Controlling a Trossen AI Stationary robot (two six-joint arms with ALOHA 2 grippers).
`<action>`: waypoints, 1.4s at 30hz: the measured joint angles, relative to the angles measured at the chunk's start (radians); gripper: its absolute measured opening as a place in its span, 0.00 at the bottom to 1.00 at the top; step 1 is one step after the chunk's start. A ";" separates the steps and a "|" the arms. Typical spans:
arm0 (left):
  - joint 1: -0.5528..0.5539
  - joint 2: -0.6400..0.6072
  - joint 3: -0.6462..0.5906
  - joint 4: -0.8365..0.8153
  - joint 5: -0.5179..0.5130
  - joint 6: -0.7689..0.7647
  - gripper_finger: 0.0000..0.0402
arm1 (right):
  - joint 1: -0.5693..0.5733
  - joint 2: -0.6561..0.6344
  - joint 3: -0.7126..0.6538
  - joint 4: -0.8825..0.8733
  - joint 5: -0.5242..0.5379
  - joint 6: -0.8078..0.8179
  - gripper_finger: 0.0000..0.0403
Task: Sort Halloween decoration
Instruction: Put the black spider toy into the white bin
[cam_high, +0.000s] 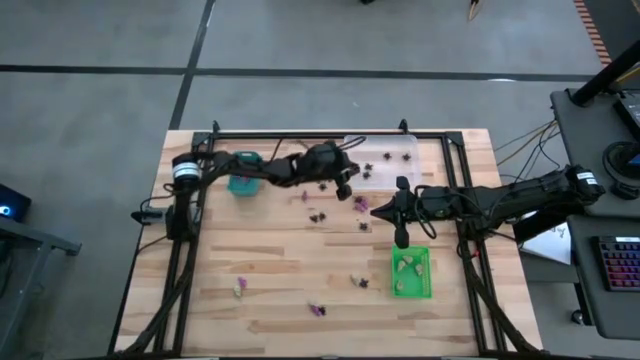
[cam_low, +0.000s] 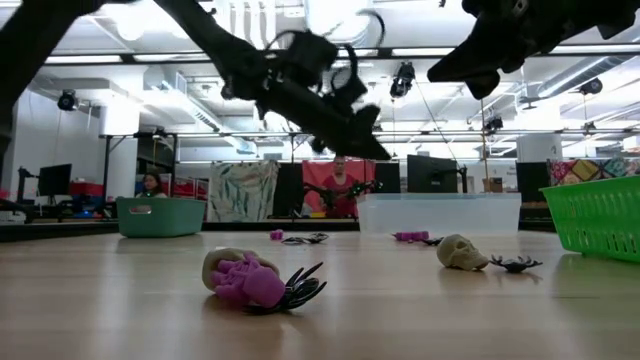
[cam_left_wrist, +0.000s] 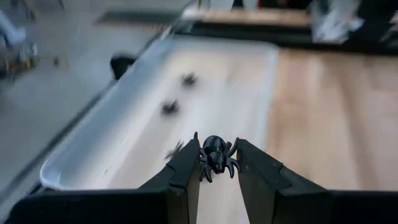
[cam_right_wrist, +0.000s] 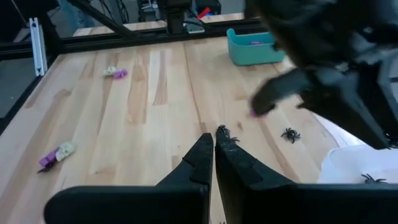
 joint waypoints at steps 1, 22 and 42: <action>0.011 0.015 0.033 -0.047 0.005 -0.011 0.17 | 0.000 0.000 0.000 -0.003 0.000 -0.001 0.02; 0.070 0.304 0.528 -0.426 0.005 -0.040 0.17 | 0.000 0.013 0.000 -0.046 0.001 -0.002 0.02; 0.084 0.318 0.536 -0.432 -0.001 -0.080 0.38 | 0.000 0.013 0.000 -0.050 0.000 0.006 0.02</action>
